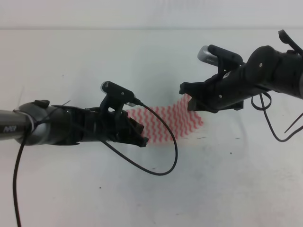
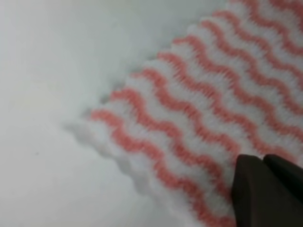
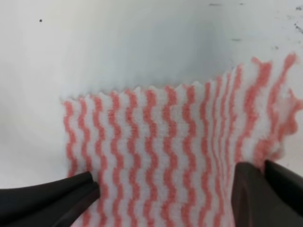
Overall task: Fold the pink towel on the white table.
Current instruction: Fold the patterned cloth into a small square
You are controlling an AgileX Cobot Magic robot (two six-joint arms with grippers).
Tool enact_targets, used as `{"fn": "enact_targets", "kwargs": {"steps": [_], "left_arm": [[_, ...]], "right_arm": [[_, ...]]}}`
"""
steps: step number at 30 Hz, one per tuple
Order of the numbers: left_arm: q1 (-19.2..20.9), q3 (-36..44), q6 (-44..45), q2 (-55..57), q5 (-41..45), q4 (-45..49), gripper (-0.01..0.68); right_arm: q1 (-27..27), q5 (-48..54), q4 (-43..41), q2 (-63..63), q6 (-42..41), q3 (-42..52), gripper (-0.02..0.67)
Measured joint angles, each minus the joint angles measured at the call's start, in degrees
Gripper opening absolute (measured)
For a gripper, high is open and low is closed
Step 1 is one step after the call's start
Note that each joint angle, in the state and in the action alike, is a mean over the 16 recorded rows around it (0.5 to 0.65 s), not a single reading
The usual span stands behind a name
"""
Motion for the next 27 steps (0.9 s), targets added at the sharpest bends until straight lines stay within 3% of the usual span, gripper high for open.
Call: {"fn": "enact_targets", "kwargs": {"steps": [27], "left_arm": [[0.01, -0.02, -0.08, 0.74, 4.21, 0.03, -0.003]], "right_arm": [[3.95, 0.98, 2.33, 2.1, -0.51, -5.22, -0.016]]}}
